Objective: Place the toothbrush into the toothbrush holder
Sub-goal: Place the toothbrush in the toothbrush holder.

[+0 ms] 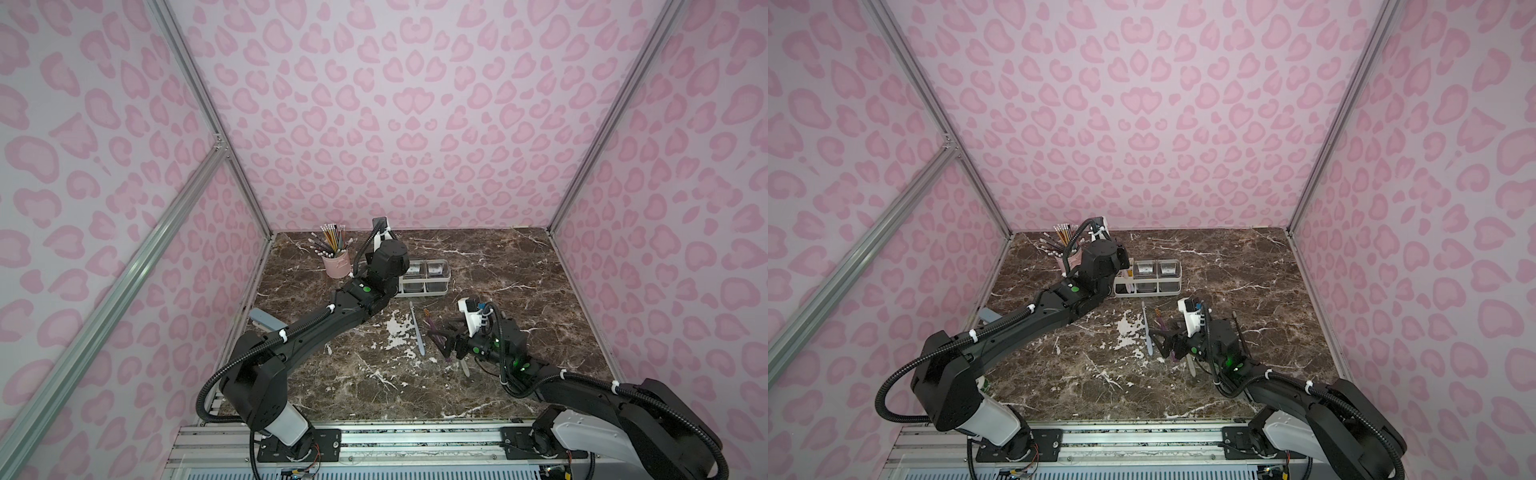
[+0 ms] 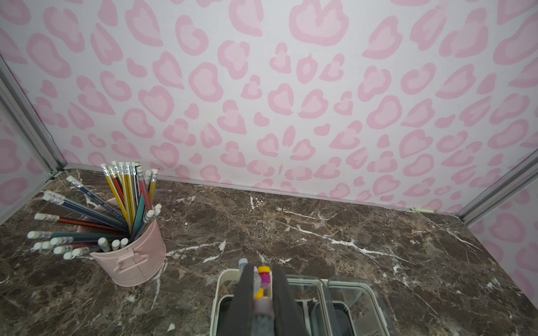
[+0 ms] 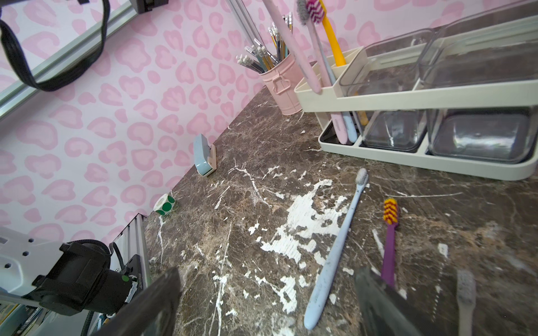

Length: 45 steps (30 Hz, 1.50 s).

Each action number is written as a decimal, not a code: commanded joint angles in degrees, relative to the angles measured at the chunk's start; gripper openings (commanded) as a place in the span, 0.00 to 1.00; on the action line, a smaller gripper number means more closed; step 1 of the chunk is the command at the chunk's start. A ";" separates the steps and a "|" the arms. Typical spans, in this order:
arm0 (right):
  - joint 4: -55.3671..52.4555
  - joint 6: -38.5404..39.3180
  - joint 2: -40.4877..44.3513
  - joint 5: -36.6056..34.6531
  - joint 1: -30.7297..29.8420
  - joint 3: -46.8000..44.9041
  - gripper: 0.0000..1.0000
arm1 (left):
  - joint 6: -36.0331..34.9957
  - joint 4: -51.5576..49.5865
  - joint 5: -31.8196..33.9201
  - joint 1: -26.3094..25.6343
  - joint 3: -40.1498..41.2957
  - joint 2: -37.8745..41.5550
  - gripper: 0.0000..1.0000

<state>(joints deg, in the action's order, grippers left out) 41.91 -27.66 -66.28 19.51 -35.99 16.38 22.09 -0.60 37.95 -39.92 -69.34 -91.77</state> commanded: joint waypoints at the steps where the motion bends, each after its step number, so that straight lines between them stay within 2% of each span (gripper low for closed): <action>1: 2.12 -0.20 0.21 0.72 -0.28 0.16 0.95 | 0.00 2.54 0.65 0.02 -0.77 0.95 0.02; 7: 1.84 0.26 -0.33 0.53 -1.09 0.56 0.95 | 0.26 2.71 -0.45 -0.07 -0.44 2.32 0.02; 21: 0.86 0.98 0.83 -0.12 -1.89 0.49 0.95 | -0.38 2.90 2.82 -0.07 -1.06 -4.11 0.02; 35: 0.02 1.90 0.95 -0.88 -2.86 0.84 0.95 | 2.29 5.29 3.59 -1.11 1.04 -9.92 0.02; 45: -0.15 2.38 0.54 -1.29 -3.47 1.12 0.95 | 3.48 7.10 4.32 -1.51 2.67 -10.88 0.02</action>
<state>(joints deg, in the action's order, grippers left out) 40.21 -26.00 -65.67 18.74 -39.33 16.53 24.56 3.46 41.43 -41.36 -66.92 -102.39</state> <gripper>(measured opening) 0.952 0.121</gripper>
